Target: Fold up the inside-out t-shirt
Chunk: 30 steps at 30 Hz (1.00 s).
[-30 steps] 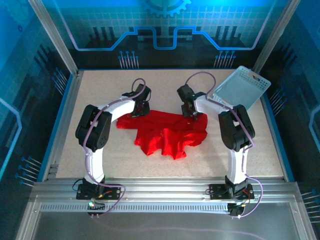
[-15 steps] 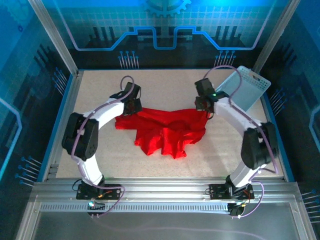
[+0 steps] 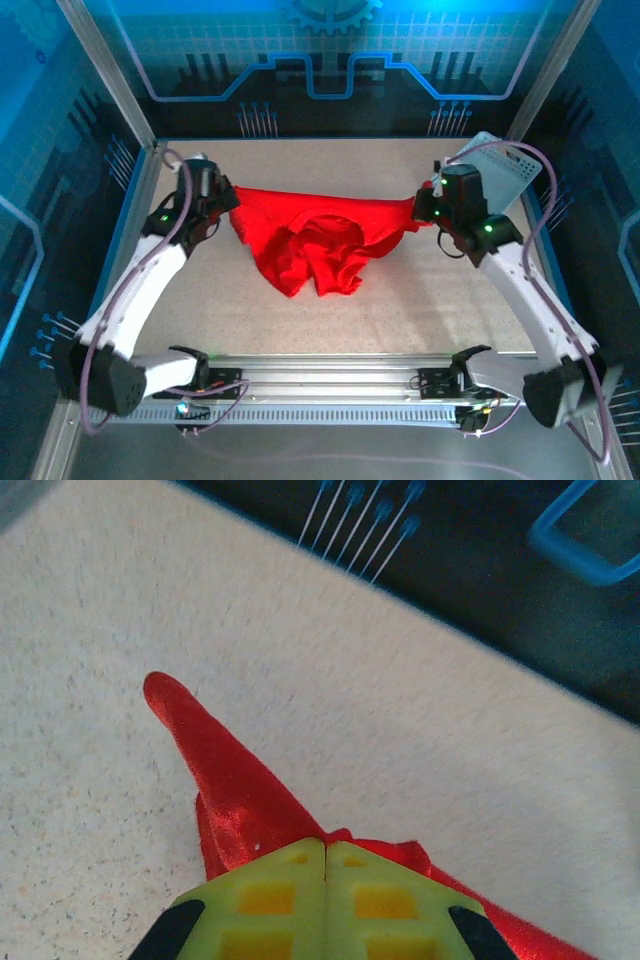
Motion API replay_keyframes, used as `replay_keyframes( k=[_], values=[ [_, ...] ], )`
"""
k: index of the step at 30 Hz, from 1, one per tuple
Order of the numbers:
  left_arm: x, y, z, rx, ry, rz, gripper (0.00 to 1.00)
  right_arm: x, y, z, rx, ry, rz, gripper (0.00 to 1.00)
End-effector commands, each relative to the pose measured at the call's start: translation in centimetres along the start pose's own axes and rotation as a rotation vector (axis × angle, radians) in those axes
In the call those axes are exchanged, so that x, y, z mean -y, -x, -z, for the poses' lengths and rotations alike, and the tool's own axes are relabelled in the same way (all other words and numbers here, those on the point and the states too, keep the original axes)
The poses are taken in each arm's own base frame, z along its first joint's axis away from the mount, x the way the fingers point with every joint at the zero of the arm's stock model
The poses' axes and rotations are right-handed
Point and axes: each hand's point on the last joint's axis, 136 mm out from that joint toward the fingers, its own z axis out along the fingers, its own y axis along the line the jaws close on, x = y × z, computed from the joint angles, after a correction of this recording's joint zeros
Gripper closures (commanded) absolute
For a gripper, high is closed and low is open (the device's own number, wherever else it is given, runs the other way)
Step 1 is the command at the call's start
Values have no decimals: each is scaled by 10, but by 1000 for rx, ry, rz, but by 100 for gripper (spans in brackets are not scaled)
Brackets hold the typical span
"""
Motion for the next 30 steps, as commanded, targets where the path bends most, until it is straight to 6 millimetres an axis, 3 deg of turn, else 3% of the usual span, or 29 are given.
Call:
replay_keyframes(
  k=[1,6,9,12,19,23,24,25,27,30],
  values=[
    [1,22,48,78,-57,37,100,-16,14,34,54,108,-31,99],
    [15,37,113,136,-214,58,100,-30,16,78,72,202,-44,97],
    [15,33,122,120,-226,48,100,-32,7,85,44,219,-63,93],
    [9,10,83,17,-155,16,100,-34,-13,57,-57,194,-59,93],
    [-22,-76,-57,-352,127,-91,100,-6,-78,-70,-345,-53,-24,95],
    [-37,-92,-114,-443,264,-129,97,1,-92,-134,-442,-142,18,86],
    [-39,-94,-126,-463,280,-125,90,3,-91,-148,-455,-156,30,77],
    [-42,-96,-138,-480,297,-125,74,6,-91,-161,-473,-178,41,67],
    [-48,-98,-152,-508,331,-123,59,9,-84,-175,-478,-207,62,53],
    [-59,-92,-144,-481,384,-133,34,15,-73,-169,-455,-238,93,39]
  ],
)
